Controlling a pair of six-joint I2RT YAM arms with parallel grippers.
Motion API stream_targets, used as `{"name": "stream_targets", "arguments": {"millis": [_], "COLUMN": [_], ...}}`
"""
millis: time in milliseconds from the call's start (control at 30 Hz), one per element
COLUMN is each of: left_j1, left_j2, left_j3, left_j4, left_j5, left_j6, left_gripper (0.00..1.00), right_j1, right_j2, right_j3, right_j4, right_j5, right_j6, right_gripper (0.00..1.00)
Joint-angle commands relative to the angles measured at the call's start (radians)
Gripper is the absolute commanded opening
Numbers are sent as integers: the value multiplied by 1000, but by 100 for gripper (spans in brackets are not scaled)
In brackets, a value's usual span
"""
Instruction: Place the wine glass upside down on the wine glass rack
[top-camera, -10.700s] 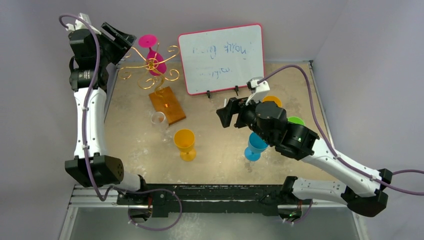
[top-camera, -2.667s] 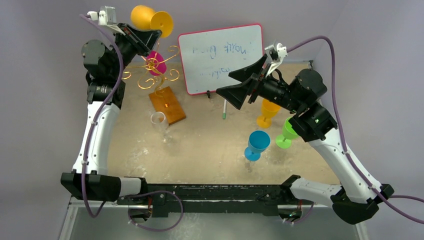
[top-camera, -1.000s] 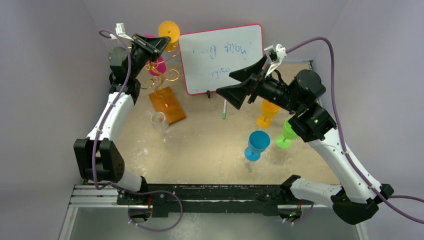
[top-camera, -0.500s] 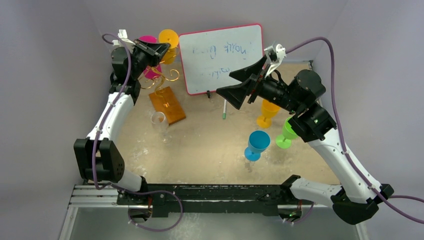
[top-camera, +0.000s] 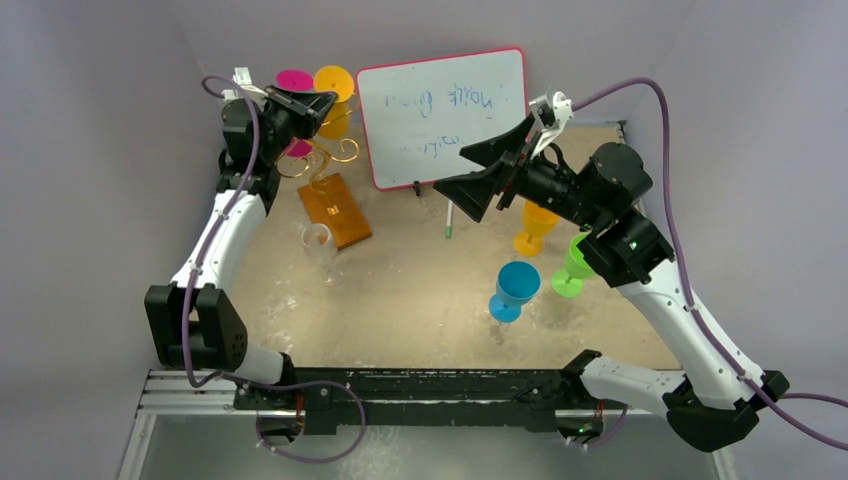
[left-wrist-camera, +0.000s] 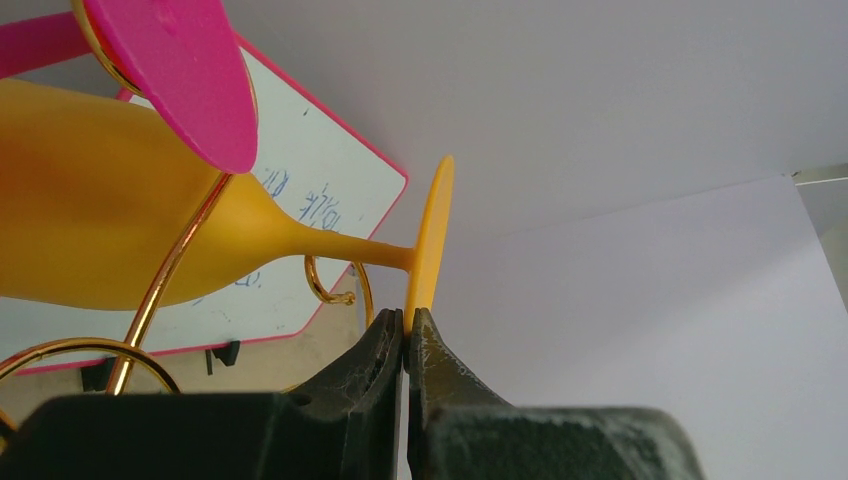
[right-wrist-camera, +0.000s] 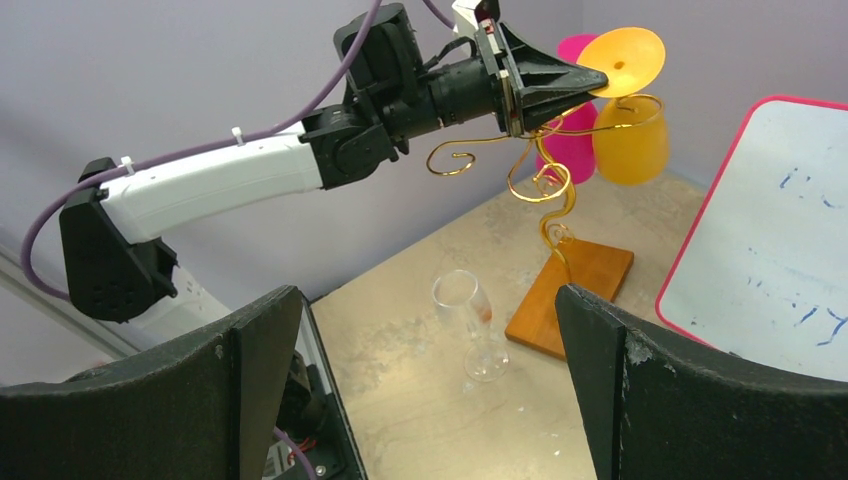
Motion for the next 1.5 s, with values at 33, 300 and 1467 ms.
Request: {"name": "stream_targets", "arguments": {"millis": [33,300,1467], "left_j1": [-1,-2,-13], "left_j2": [-61,-101,-32], "left_j3": [-6,-57,-12], "left_j4": [53,44,121], "left_j5": [21,28,136], "left_j6": [-29,-15,-14], "left_gripper": [0,0,0], "right_j1": [4,5,5], "right_j2": [-28,-35,-39], "right_j3": [0,-5,-20], "right_j4": [37,37,56], "right_j5": [23,24,25], "right_j6": [-7,-4,2], "right_gripper": [100,100,100]}}
